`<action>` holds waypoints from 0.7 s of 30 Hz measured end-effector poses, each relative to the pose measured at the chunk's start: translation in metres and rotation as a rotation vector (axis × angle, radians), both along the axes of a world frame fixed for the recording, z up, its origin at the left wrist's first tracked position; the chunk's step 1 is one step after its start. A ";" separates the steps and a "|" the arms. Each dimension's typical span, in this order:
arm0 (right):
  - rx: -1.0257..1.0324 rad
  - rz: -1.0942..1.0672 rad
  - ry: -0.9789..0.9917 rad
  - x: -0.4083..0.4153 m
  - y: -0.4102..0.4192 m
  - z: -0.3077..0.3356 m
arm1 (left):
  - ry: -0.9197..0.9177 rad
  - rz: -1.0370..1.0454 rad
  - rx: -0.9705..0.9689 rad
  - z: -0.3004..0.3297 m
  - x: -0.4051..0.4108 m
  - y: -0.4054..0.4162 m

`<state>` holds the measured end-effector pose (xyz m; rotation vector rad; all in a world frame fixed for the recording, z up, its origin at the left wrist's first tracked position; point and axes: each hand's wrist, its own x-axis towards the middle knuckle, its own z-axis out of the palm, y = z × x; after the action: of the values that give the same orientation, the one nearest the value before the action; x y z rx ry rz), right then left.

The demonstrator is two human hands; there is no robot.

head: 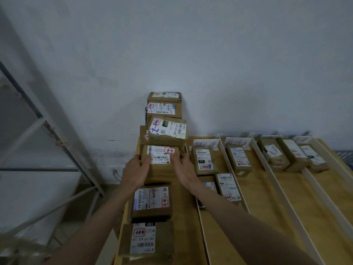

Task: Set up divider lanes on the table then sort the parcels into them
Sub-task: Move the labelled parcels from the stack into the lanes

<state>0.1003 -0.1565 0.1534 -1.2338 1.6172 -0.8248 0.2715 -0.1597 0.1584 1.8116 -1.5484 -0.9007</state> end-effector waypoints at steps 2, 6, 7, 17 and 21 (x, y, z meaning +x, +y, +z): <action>0.005 -0.011 -0.031 -0.001 0.010 -0.001 | -0.018 -0.022 -0.009 0.002 0.000 0.008; -0.014 -0.038 -0.076 -0.007 0.031 0.000 | -0.057 -0.080 -0.006 0.005 0.002 0.024; -0.037 -0.050 -0.081 -0.010 0.035 -0.001 | -0.051 -0.099 -0.005 0.006 0.001 0.027; -0.120 -0.313 0.009 -0.090 0.088 -0.002 | -0.311 -0.331 -0.116 0.014 -0.048 0.046; -0.108 -0.447 0.089 -0.143 0.122 -0.006 | -0.567 -0.490 -0.264 0.011 -0.092 0.050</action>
<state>-0.0423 -0.0342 0.1478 -1.0037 1.9802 -1.1582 0.1790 -0.1096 0.1694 1.5936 -2.4082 -0.3483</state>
